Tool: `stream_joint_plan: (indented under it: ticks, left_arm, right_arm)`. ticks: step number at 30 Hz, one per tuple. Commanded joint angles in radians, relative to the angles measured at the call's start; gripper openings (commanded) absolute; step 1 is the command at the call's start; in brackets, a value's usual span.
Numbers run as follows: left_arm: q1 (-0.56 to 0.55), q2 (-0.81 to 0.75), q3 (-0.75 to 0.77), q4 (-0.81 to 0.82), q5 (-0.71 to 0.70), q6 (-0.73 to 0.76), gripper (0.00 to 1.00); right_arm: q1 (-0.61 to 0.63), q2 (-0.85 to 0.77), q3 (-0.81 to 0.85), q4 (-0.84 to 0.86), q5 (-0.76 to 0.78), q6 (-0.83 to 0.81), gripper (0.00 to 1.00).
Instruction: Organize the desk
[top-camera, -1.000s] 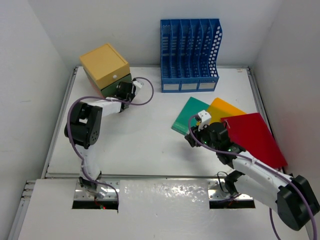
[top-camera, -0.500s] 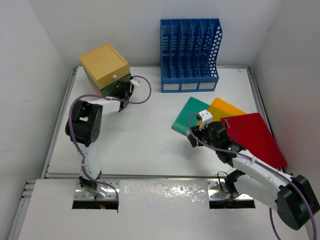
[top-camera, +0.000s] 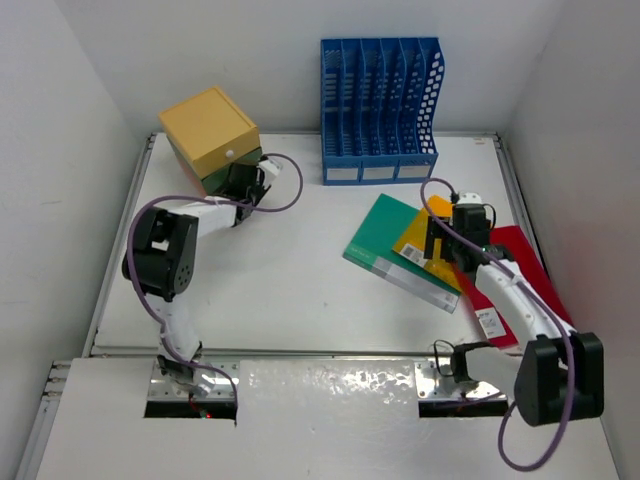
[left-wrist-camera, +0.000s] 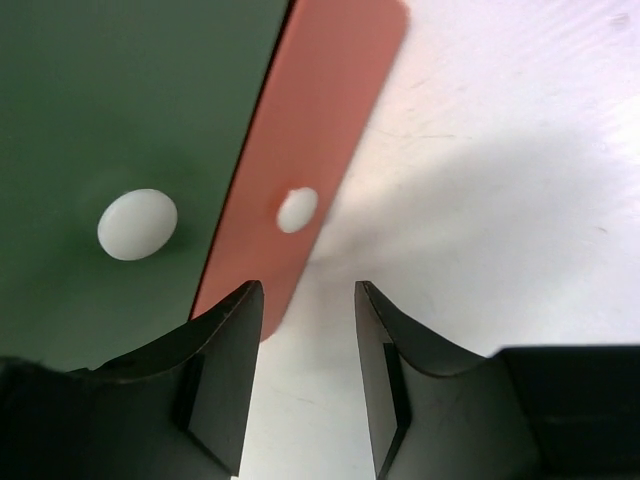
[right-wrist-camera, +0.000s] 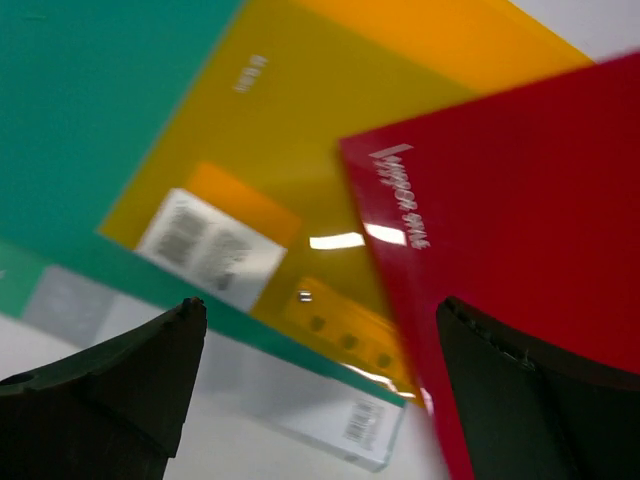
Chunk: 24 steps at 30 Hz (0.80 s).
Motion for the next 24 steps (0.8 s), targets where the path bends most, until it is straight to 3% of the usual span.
stream_joint_plan:
  ticks: [1,4,8,13,18,21,24]
  left_arm:
    - [0.003,-0.09,-0.003,-0.033,0.118,-0.023,0.41]
    - [-0.003,-0.123,-0.004,-0.059,0.21,-0.037,0.42]
    - [-0.036,-0.153,0.007,-0.124,0.273,-0.063,0.43]
    - [-0.049,-0.186,0.02,-0.139,0.346,-0.086,0.44]
    - [-0.049,-0.219,0.013,-0.121,0.367,-0.089,0.44]
    - [-0.047,-0.251,-0.001,-0.104,0.38,-0.086,0.45]
    - [-0.044,-0.271,-0.007,-0.087,0.387,-0.089,0.46]
  right_arm:
    - [-0.11,0.048,0.042,-0.127,0.05,-0.034,0.94]
    - [-0.123,0.072,0.072,-0.227,0.12,-0.116,0.94]
    - [-0.121,0.121,0.129,-0.394,0.028,-0.247,0.92]
    - [-0.123,0.18,0.12,-0.506,0.151,-0.292,0.92]
    - [-0.12,0.239,0.126,-0.474,0.192,-0.331,0.91]
    - [-0.083,0.299,0.085,-0.398,0.334,-0.51,0.91]
    - [-0.045,0.316,-0.012,-0.303,0.384,-0.587,0.93]
